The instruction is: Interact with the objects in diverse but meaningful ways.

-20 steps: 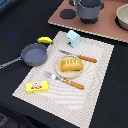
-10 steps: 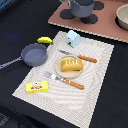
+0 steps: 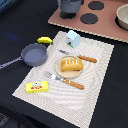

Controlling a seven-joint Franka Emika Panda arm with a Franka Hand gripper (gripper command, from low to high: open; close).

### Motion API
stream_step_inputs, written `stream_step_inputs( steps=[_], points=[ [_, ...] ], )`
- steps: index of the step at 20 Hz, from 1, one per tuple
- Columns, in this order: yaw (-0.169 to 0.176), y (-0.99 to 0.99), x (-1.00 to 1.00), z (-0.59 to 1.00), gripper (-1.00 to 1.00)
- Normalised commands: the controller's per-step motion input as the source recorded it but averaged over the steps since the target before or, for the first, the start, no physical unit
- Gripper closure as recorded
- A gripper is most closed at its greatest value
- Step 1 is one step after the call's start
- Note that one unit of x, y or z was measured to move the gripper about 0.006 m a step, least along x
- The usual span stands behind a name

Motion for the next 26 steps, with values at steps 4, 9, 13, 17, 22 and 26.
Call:
stream_step_inputs(
  steps=[4, 9, 13, 17, 22, 26],
  points=[
    [0.005, -0.01, 0.18, 0.0, 1.0],
    [0.0, -0.06, 0.17, 0.0, 1.0],
    [0.009, -0.05, 0.0, -0.05, 1.0],
    [0.005, -0.06, 0.03, -0.05, 1.0],
    [0.002, -0.12, 0.0, -0.11, 1.0],
    [0.0, -0.11, 0.04, -0.14, 1.0]
  ],
)
